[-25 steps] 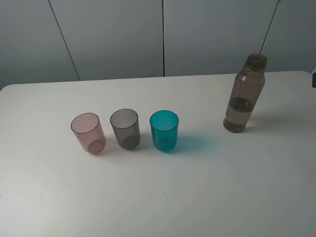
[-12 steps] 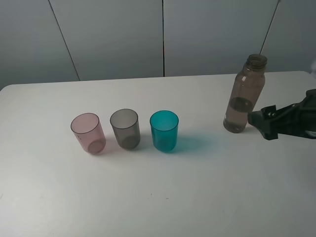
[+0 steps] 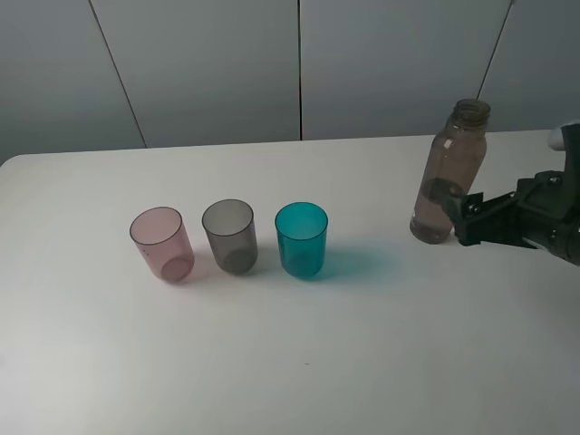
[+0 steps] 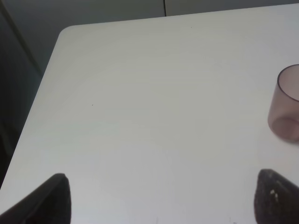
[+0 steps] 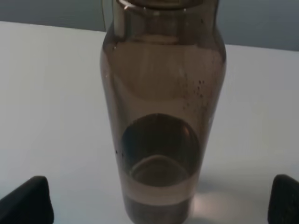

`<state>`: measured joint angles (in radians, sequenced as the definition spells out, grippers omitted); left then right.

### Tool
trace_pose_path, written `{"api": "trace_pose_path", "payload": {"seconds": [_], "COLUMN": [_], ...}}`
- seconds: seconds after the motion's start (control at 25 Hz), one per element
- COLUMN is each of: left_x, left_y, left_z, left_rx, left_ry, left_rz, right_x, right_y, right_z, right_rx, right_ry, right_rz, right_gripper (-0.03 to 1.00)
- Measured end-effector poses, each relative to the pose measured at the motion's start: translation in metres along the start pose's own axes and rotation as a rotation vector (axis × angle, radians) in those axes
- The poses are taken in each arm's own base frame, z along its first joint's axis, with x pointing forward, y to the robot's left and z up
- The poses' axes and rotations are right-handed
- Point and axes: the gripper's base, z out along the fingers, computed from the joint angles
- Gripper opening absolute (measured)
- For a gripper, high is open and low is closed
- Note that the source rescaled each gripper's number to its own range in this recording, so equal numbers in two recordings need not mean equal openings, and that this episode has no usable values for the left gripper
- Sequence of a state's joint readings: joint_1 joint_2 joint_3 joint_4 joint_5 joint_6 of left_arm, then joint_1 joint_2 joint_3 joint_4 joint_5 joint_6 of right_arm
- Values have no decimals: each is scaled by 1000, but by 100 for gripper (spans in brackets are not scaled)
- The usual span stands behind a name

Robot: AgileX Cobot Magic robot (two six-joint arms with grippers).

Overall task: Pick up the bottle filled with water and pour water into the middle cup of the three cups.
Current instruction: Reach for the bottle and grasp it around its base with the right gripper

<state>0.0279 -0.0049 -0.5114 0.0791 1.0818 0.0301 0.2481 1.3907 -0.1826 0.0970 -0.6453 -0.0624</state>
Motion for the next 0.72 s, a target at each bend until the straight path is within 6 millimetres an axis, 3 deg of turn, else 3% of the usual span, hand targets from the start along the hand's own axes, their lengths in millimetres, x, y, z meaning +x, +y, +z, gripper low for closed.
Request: {"api": "trace_pose_path", "payload": {"seconds": [0.4,0.72], "left_x": [0,0], "left_y": [0,0], "left_z": [0,0], "left_rx": [0,0], "left_ry": [0,0], "left_rz": [0,0], "right_x": [35,29], "right_y": [2,1], "right_z": [29,37], "right_rx": [-5,2], "right_ry": [106,-25], "right_rz": [-18,-17], "right_gripper": [100,100]}}
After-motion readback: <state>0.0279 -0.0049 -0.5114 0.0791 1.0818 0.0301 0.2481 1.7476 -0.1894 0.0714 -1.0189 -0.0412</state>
